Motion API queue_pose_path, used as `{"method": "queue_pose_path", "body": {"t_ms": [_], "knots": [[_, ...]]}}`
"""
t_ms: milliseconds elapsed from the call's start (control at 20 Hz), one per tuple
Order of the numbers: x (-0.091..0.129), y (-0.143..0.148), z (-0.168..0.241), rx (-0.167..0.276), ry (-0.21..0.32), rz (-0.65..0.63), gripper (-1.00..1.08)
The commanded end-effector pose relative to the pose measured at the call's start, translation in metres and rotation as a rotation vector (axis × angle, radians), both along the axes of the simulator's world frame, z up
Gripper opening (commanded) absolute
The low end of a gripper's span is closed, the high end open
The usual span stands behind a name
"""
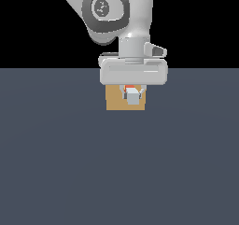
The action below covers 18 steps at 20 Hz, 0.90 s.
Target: Insert the peg into the horizontal hole in a box.
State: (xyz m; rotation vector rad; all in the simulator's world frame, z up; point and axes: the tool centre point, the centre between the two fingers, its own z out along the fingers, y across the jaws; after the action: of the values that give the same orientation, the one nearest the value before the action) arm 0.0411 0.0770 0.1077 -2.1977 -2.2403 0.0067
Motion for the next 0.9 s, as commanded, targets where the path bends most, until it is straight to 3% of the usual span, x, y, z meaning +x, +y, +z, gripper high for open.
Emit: {"method": "queue_pose_path", "body": {"t_ms": [0,200,600,850], "knots": [[0.0,0.002,0.001,0.0,-0.001,0.0,-1.0],[-0.001,0.016,0.001,0.0,-0.002,0.0,-1.0],[-0.001,0.078,0.003,0.001,-0.005,0.001,-1.0],[-0.001,0.1,0.004,0.001,-0.006,0.002,-1.0]]}}
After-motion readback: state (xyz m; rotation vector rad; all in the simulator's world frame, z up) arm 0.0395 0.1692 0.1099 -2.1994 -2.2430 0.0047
